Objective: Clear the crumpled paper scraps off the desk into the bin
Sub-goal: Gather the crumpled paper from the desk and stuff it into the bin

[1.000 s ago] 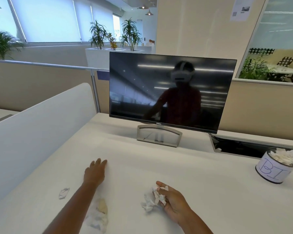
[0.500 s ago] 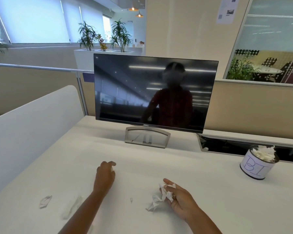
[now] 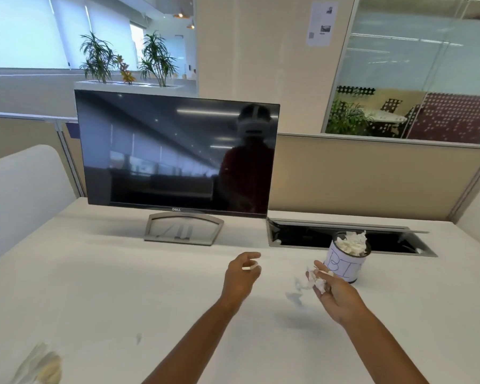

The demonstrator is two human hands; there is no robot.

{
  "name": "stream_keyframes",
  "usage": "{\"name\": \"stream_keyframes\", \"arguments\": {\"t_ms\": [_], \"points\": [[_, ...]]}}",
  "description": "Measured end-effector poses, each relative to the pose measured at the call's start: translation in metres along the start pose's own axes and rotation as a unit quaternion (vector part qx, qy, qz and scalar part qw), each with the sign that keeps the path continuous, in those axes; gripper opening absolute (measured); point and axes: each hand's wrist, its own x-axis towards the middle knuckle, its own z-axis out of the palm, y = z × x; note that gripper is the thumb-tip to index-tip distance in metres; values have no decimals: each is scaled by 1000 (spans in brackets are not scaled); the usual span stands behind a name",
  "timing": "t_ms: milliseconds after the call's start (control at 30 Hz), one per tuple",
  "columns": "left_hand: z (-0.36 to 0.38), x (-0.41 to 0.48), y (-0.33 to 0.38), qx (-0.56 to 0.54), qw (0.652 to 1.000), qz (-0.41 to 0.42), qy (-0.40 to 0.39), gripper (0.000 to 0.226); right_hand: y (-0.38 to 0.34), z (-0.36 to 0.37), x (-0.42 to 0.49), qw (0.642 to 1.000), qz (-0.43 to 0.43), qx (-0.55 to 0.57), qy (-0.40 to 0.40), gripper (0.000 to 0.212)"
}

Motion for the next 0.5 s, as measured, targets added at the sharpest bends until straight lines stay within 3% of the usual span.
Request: {"name": "stream_keyframes", "arguments": {"t_ms": [200,500], "points": [[88,13,33,-79,996,-16,-27,27,-69,-23,11,996,-77,-5,54,40],[178,47,73,-11,998,67,-12,34,-123,-22,50,978,-164,-7,133,38]]}}
